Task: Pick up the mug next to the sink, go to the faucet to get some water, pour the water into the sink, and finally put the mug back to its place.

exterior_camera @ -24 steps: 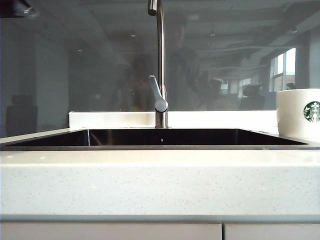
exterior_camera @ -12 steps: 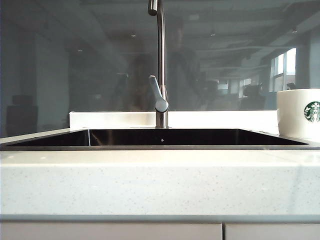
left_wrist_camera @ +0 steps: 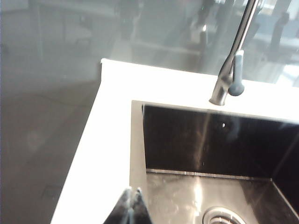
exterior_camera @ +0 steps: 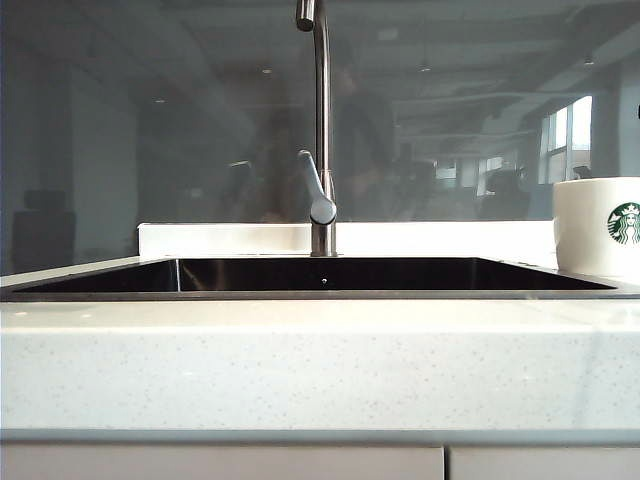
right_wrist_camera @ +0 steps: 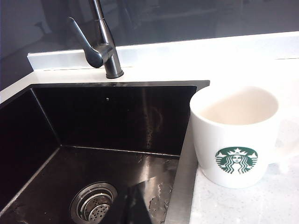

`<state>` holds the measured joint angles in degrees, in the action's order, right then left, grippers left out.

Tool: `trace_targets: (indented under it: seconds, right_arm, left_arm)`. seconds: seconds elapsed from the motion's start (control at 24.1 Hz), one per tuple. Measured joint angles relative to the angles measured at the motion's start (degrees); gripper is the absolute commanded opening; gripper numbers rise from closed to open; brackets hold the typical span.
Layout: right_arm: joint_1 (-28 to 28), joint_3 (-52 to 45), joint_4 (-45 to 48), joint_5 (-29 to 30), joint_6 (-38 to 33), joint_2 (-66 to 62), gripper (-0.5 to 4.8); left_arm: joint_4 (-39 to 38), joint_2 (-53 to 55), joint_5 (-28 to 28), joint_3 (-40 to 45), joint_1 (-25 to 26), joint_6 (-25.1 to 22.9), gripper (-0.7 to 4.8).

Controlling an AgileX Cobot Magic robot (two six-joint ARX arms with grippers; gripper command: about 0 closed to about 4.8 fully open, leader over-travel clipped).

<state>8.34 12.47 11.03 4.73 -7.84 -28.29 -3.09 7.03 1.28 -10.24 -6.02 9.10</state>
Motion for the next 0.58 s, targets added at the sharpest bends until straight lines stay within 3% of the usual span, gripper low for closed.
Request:
trace_targets:
  seconds: [0.29,0.41,0.5,0.58]
  right_arm:
    - [0.00,0.00,0.00,0.00,0.00,0.00,-0.01]
    - [0.00,0.00,0.00,0.00,0.02,0.02,-0.01]
    - [0.00,0.00,0.00,0.00,0.02,0.02,-0.01]
    - [0.00,0.00,-0.02,0.00,0.02,0.02,-0.01]
  left_arm:
    - [-1.11,0.00,-0.04,0.00,0.00,-0.74,-0.04]
    - [-3.02,-0.20,-5.79,0.00,0.26,-11.15,-0.04]
    - [-3.15,-2.69,-11.89,0.20,1.68,-12.55,-0.04]
    - [-1.79,-6.36,-13.53,1.79,3.61,-12.79,-0.04]
